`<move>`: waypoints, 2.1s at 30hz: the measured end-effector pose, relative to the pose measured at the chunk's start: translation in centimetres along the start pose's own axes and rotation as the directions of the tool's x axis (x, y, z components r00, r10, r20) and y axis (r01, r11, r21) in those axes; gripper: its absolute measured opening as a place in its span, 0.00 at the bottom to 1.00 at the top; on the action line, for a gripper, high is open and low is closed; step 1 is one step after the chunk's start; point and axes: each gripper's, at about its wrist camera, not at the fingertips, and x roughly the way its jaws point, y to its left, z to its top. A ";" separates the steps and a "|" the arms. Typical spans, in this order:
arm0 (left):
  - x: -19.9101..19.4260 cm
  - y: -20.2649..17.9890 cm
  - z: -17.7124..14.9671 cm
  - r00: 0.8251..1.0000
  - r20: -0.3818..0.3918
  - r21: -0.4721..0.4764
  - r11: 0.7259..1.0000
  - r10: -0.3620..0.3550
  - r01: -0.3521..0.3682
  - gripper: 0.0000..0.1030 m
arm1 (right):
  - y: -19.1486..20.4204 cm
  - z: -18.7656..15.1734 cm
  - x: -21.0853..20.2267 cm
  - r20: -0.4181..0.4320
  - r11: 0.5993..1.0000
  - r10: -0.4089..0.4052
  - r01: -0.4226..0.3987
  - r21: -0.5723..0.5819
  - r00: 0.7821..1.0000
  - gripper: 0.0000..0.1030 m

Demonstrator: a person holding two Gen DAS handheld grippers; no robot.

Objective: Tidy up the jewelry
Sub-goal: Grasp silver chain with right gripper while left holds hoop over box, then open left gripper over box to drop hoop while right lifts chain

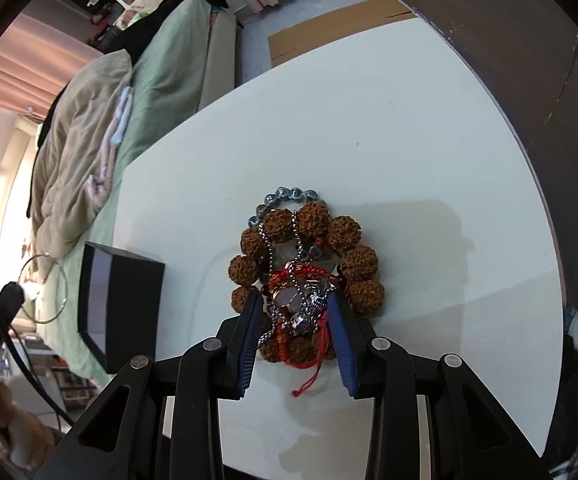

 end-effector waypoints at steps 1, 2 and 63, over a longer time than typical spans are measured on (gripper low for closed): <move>-0.1 0.3 0.0 1.000 0.002 -0.005 1.000 -0.001 0.001 0.01 | -0.1 0.0 0.1 -0.005 1.000 -0.011 0.011 0.006 1.000 0.28; -0.2 0.5 -0.1 1.000 0.003 -0.010 1.000 -0.002 0.002 0.01 | -0.2 0.1 0.3 -0.014 1.000 -0.019 0.020 0.020 1.000 0.28; -2.1 5.2 -2.2 1.000 0.029 -0.125 0.992 -0.004 0.007 0.01 | 0.7 0.9 2.3 -0.098 0.991 -0.081 0.091 0.096 0.992 0.19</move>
